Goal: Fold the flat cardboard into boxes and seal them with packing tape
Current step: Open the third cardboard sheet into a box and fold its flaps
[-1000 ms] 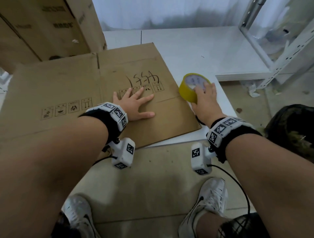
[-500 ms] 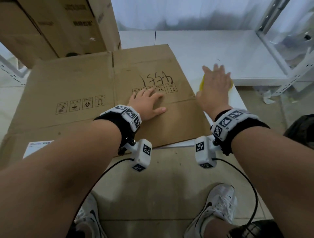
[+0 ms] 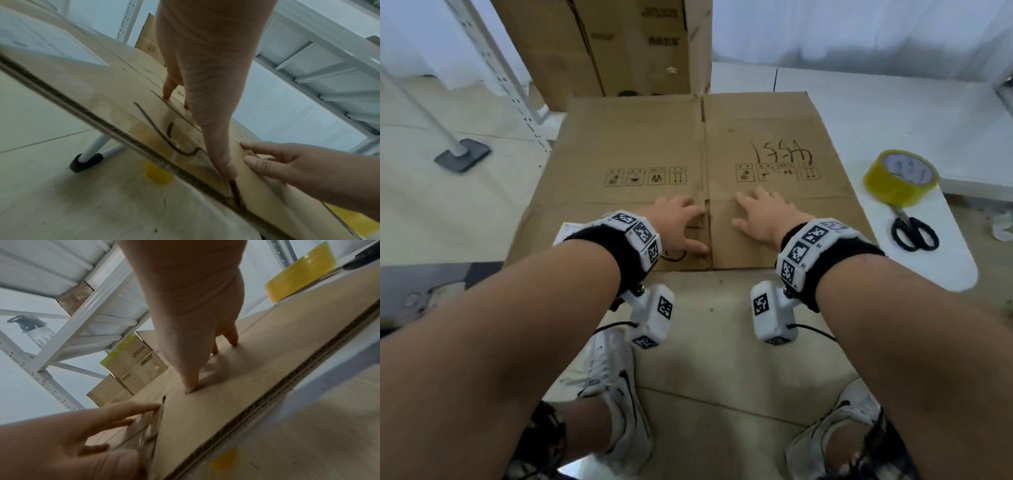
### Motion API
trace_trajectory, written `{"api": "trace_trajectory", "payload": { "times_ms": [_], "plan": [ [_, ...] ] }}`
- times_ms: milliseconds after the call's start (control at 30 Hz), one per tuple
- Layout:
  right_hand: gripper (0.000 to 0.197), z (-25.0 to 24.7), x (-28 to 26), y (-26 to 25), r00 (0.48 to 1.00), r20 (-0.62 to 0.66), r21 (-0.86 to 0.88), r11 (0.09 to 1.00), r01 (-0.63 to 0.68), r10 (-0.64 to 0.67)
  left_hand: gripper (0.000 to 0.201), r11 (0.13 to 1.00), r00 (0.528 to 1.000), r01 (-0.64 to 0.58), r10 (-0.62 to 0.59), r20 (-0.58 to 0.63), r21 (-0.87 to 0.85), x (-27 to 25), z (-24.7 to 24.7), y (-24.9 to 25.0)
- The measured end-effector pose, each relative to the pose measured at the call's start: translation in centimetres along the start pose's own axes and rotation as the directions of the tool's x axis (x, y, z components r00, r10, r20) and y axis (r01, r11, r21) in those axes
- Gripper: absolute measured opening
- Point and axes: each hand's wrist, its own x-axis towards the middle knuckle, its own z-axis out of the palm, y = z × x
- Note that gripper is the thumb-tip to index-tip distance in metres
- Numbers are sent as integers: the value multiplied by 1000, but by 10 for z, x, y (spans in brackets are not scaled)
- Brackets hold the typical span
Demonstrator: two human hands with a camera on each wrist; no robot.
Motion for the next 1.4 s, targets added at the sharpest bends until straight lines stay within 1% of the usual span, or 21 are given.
{"api": "trace_trajectory", "payload": {
  "times_ms": [67,133,233,267,433,533,600,667,733,833,933,1000,1100,1200,1267,1333,1400],
  "plan": [
    [58,0,-5,-5,1000,-8,-17,1000,-4,4,102,1000,1000,-1,1,19,6,-13,7,0],
    [59,3,-11,-10,1000,21,-39,999,-6,6,105,1000,1000,-9,8,23,17,-23,10,1],
    [68,7,-19,-14,998,69,-65,998,5,-1,110,997,998,-14,8,67,77,-32,9,2],
    [71,8,-23,-15,997,82,-68,998,7,-2,108,995,997,-15,8,76,96,-34,8,3],
    [82,10,-34,-19,994,106,-81,997,16,-8,83,986,998,-55,56,1,156,-42,4,8],
    [91,12,-42,-19,994,106,-75,997,31,-23,76,988,998,-49,53,-26,148,-44,4,8],
    [100,15,-46,-20,994,100,-81,996,43,-35,69,987,997,-56,62,-37,147,-47,4,7],
    [107,16,-48,-20,994,94,-89,994,58,-49,60,979,995,-78,87,-42,187,-51,4,6],
    [108,16,-48,-20,994,94,-102,993,66,-56,51,959,993,-104,117,-34,265,-54,4,7],
    [104,21,-48,-25,996,76,-139,989,51,-41,41,901,986,-136,164,-34,412,-60,3,11],
    [97,29,-49,-31,999,40,-149,989,13,-7,28,855,974,-135,208,-93,501,-70,-5,12],
    [96,31,-50,-30,1000,31,-145,989,8,-3,23,866,966,-105,205,-156,489,-78,-18,10],
    [90,27,-55,-24,999,17,-118,992,35,-33,27,900,961,-69,176,-214,430,-87,-35,9],
    [79,27,-66,-20,998,-20,-79,995,59,-61,30,936,964,9,85,-252,351,-93,-33,6],
    [77,28,-69,-21,997,-40,-72,995,66,-69,29,944,963,68,22,-268,322,-95,-27,1],
    [75,27,-71,-23,996,-56,-60,996,60,-63,30,954,958,96,-12,-286,284,-94,-27,-4],
    [78,24,-71,-26,995,-89,-74,996,48,-55,31,977,944,114,-50,-327,179,-94,-32,-7]
  ]
}}
